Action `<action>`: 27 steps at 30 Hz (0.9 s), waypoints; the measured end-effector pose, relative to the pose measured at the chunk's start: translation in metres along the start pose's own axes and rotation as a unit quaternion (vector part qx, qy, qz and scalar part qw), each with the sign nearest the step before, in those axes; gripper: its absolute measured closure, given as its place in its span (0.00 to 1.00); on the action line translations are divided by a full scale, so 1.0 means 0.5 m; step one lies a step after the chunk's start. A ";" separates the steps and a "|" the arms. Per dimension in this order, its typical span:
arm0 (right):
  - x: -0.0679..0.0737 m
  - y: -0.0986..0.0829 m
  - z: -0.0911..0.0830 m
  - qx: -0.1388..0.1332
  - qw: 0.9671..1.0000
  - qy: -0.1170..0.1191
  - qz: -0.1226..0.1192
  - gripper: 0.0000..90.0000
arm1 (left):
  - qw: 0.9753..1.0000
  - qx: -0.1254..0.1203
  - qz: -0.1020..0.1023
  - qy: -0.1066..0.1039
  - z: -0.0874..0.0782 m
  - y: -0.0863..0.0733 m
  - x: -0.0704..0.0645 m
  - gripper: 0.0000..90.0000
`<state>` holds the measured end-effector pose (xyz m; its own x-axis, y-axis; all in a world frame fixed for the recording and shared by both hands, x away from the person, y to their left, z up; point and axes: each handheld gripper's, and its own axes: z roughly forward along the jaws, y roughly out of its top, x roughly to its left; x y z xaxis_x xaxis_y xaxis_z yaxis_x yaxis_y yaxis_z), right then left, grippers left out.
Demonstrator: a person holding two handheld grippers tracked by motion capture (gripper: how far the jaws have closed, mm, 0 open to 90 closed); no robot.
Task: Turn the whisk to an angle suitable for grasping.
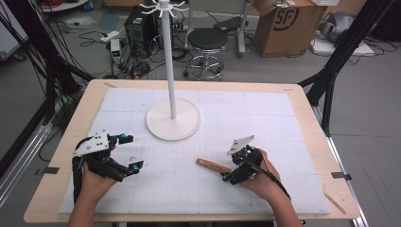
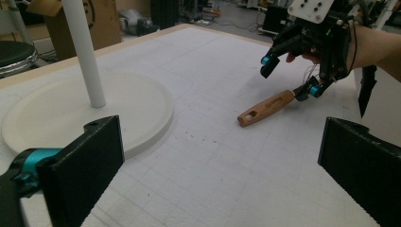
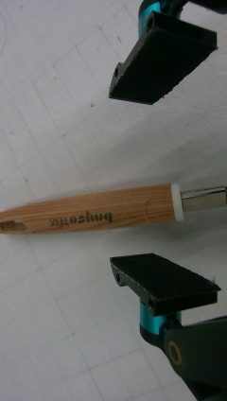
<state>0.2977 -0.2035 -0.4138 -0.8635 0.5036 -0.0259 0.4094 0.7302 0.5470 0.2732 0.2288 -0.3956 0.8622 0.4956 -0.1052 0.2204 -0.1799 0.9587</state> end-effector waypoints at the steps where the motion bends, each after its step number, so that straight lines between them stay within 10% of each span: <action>1: 0.000 0.001 0.001 0.006 1.000 -0.002 0.002 0.20 | 1.000 0.001 0.002 0.001 0.000 0.000 0.001 0.02; 8: 0.004 0.003 0.007 0.031 0.999 0.005 -0.021 0.44 | 1.000 0.000 0.000 0.001 -0.001 -0.001 0.002 0.02; 27: 0.004 0.009 0.018 0.076 0.996 0.029 -0.041 0.66 | 1.000 -0.002 -0.003 0.003 -0.004 -0.004 0.005 0.02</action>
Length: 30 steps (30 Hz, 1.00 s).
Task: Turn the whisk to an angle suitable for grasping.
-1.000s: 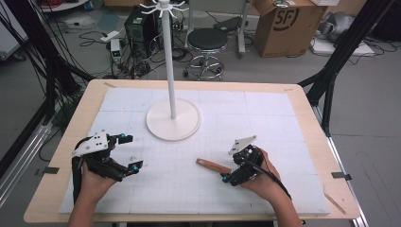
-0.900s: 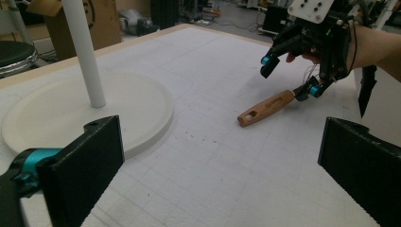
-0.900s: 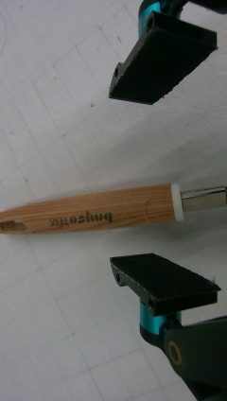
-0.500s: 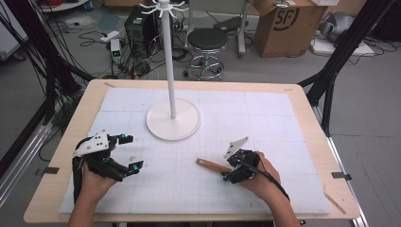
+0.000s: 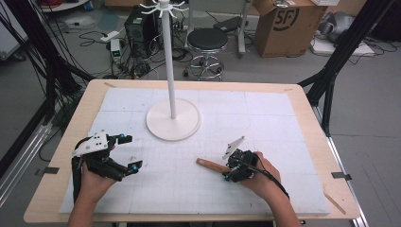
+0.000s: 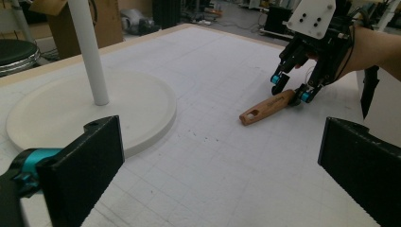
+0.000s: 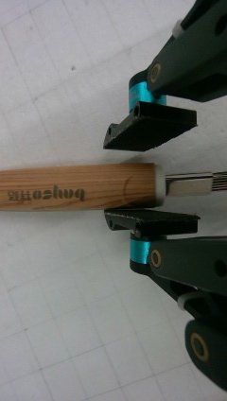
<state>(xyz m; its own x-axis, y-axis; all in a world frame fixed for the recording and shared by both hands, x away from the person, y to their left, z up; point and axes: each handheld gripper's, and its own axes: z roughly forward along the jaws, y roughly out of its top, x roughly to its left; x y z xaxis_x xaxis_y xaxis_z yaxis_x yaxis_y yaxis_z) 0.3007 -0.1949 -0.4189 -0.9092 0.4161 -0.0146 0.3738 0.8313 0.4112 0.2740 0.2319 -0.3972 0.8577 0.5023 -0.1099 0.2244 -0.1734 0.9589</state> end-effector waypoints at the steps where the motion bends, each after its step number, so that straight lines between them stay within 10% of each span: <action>1: 0.000 0.000 -0.002 0.004 1.000 -0.003 0.000 0.65 | 1.000 0.000 0.000 0.000 -0.001 0.000 0.001 0.02; 22: -0.011 0.014 -0.001 0.035 0.999 0.010 0.000 0.79 | 1.000 -0.009 -0.002 -0.001 -0.006 0.002 0.001 0.02; 30: -0.017 0.010 -0.040 -0.059 0.998 0.023 0.013 0.79 | 1.000 -0.013 -0.002 -0.003 -0.007 0.003 0.002 0.02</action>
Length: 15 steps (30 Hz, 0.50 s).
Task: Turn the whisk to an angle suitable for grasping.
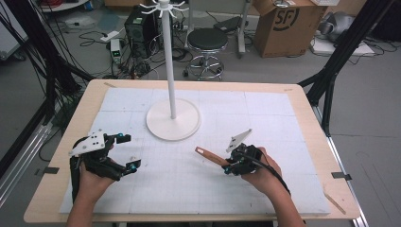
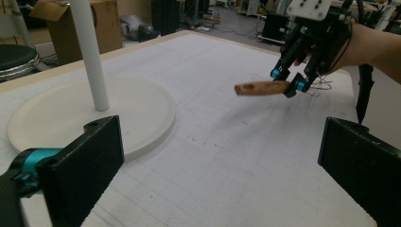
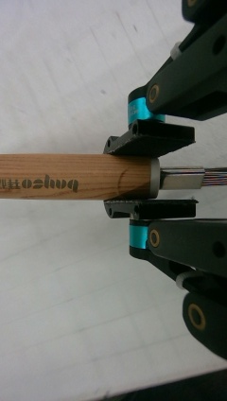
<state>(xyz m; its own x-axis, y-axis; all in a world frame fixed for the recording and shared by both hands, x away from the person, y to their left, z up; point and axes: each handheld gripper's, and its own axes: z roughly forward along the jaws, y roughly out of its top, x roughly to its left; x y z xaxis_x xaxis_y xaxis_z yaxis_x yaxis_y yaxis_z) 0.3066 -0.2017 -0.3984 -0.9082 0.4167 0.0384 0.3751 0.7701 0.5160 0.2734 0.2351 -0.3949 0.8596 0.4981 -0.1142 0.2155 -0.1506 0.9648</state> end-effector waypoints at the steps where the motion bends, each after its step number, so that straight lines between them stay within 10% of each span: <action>1: -0.002 -0.001 -0.008 -0.016 1.000 0.000 0.003 0.79 | 1.000 -0.001 0.000 -0.001 -0.001 0.000 0.000 0.02; 15: -0.032 -0.022 -0.080 -0.187 0.981 0.007 0.051 0.79 | 1.000 -0.005 0.001 -0.002 -0.003 0.003 -0.002 0.02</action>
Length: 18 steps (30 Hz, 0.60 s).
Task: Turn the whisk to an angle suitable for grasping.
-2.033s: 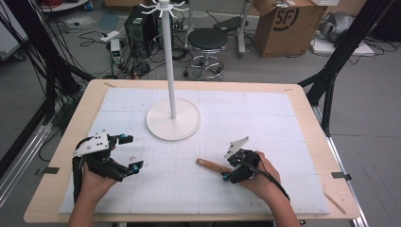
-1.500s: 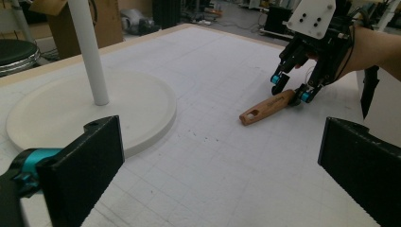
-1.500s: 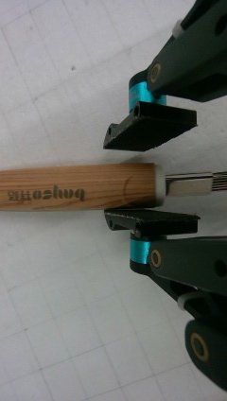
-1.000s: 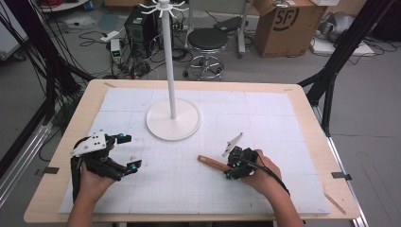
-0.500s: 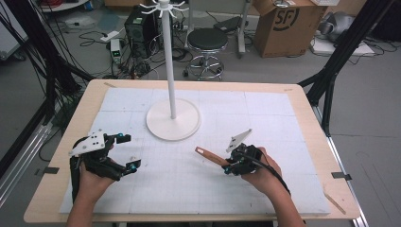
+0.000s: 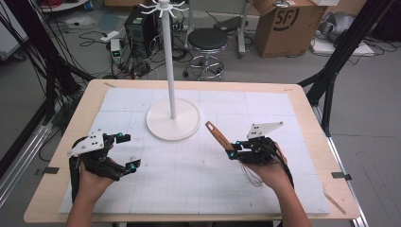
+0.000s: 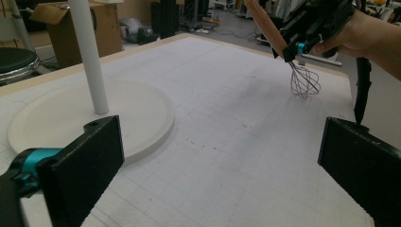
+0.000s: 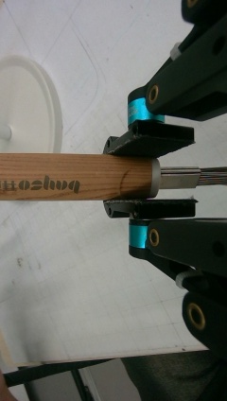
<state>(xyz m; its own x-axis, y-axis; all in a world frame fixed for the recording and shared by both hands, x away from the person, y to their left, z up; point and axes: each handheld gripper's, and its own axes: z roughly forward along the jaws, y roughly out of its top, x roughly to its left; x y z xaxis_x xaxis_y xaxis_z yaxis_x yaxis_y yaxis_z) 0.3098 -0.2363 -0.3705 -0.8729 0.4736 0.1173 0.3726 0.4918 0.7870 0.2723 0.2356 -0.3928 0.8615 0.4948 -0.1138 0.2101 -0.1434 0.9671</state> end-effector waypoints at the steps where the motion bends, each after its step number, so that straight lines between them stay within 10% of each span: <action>1: -0.002 0.001 -0.002 -0.003 1.000 0.000 0.002 0.79 | 1.000 0.000 0.000 0.000 0.000 0.000 0.000 0.02; 18: -0.015 0.041 -0.044 -0.056 0.998 -0.002 0.005 0.79 | 1.000 -0.004 0.000 -0.006 0.001 -0.004 0.000 0.02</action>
<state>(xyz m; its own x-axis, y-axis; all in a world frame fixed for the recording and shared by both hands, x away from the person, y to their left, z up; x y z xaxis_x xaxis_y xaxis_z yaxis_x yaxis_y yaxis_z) 0.3168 -0.2459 -0.3420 -0.8677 0.4814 0.1241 0.3445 0.4023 0.8482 0.2721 0.2357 -0.3949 0.8672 0.4840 -0.1171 0.2072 -0.1368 0.9687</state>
